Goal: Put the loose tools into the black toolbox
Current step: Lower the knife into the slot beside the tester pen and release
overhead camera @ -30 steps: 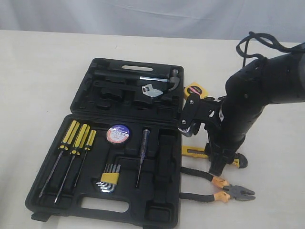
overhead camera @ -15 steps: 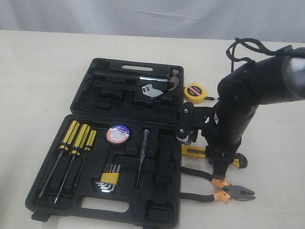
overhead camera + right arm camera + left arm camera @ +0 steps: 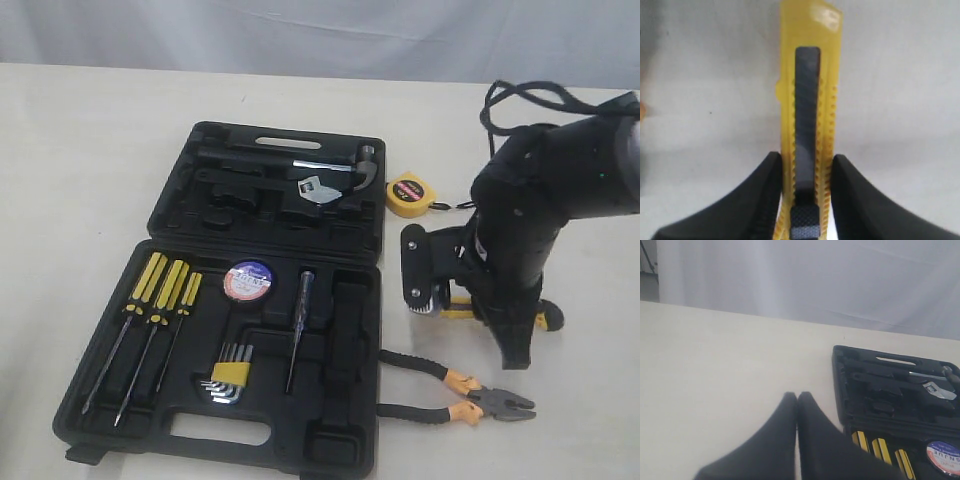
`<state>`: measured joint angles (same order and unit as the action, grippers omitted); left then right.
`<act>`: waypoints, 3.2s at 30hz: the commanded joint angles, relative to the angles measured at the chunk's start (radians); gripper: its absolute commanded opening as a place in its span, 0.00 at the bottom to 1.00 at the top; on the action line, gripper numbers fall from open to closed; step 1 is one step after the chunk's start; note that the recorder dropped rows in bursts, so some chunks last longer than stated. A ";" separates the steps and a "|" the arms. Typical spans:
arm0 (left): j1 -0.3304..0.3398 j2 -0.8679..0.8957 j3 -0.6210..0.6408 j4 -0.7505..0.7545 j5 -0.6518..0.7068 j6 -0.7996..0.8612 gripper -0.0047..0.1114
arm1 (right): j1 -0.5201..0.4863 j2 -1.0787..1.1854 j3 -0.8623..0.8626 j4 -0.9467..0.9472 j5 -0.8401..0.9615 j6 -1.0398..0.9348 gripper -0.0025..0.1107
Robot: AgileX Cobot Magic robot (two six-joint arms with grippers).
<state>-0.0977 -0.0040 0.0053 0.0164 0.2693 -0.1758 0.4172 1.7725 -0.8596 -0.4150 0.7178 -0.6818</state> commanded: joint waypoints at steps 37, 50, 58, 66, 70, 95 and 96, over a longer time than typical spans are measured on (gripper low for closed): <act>-0.006 0.004 -0.005 -0.003 -0.001 0.000 0.04 | 0.541 -0.021 0.000 -0.686 -0.073 -0.400 0.02; -0.006 0.004 -0.005 -0.001 -0.001 0.000 0.04 | 0.542 -0.021 0.000 -0.513 -0.109 -0.514 0.02; -0.006 0.004 -0.005 -0.001 -0.001 0.000 0.04 | 0.542 -0.021 0.000 -0.488 -0.109 -0.537 0.02; -0.006 0.004 -0.005 -0.001 -0.001 0.000 0.04 | 0.542 -0.021 0.000 -0.488 -0.111 -0.445 0.09; -0.006 0.004 -0.005 -0.001 -0.001 0.000 0.04 | 0.542 -0.021 0.000 -0.488 -0.111 -0.432 0.38; -0.006 0.004 -0.005 0.002 0.001 0.000 0.04 | 0.528 -0.240 -0.006 -0.728 -0.070 0.938 0.14; -0.006 0.004 -0.005 0.002 0.001 0.000 0.04 | 0.511 -0.265 -0.012 -0.712 -0.053 1.125 0.10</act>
<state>-0.0977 -0.0040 0.0053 0.0178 0.2693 -0.1758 0.9597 1.5874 -0.8615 -1.0703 0.6347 -0.0466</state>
